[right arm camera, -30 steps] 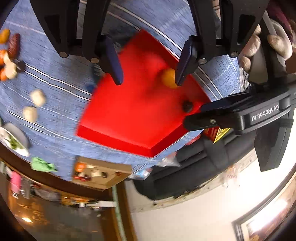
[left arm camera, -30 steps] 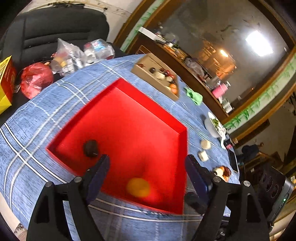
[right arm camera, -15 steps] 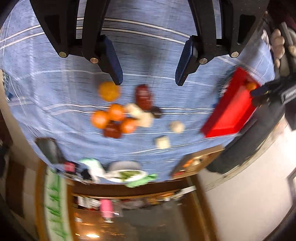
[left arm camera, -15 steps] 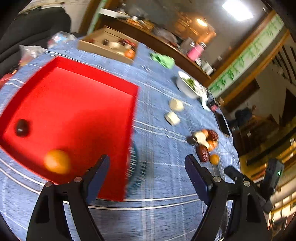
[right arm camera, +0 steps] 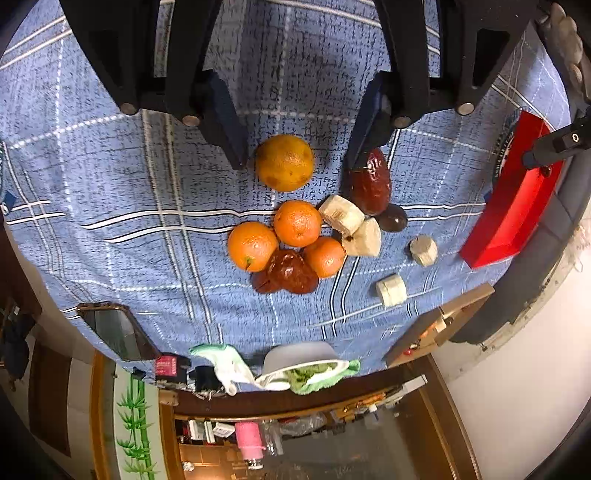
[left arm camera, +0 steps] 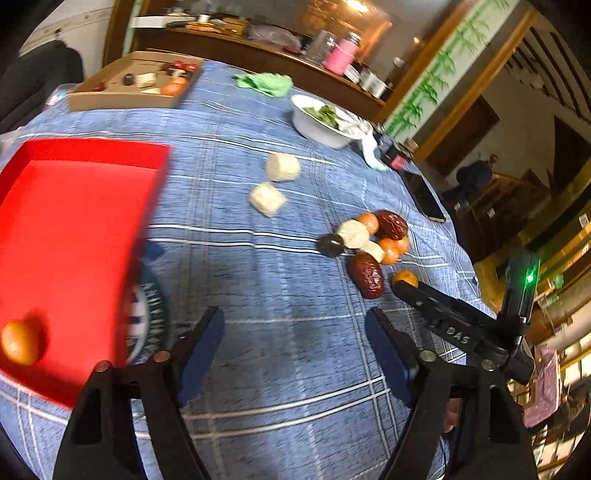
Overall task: Organize fruits
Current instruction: 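Grasp a red date with the left tool while the right tool grasps another mandarin, then lower the date into the red tray with the left tool while the right tool releases the mandarin there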
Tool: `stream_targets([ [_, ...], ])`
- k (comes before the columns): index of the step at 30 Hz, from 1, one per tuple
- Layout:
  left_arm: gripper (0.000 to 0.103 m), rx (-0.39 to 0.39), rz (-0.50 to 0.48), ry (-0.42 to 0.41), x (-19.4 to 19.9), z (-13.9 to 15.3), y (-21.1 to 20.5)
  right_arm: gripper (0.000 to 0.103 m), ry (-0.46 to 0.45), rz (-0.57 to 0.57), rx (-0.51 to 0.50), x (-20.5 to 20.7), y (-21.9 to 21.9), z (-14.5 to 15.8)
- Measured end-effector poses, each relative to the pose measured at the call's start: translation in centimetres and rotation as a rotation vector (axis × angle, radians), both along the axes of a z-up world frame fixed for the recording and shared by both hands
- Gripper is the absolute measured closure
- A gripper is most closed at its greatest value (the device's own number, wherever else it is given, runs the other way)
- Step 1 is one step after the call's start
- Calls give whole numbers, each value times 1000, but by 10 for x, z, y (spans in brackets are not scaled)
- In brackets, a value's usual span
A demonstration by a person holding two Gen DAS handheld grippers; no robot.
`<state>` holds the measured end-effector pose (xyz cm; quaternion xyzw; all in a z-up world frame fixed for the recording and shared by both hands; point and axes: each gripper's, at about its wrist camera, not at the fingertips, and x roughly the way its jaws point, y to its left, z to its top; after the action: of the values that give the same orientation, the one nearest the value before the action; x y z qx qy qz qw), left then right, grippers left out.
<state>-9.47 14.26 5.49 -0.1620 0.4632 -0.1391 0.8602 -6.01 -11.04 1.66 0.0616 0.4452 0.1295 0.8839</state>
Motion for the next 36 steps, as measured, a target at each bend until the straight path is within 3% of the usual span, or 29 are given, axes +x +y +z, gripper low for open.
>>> stream_targets([
  [2, 38, 4, -33, 8, 10, -4, -15, 68, 3, -2, -15, 2, 1, -4],
  [13, 41, 64, -131, 29, 59, -28, -91, 68, -31, -97, 98, -3, -30, -1],
  [20, 56, 145, -143, 12, 73, -41, -122, 68, -21, -125, 140, 0, -41, -1],
  [21, 64, 164, -140, -1, 73, -41, -124, 68, -15, -124, 151, 1, -42, -2],
  [30, 70, 99, -99, -25, 61, -35, -99, 68, -1, -116, 146, 4, -41, -5],
  [36, 71, 21, -38, -67, 33, -12, -54, 68, 5, -124, 119, 5, -39, -8],
])
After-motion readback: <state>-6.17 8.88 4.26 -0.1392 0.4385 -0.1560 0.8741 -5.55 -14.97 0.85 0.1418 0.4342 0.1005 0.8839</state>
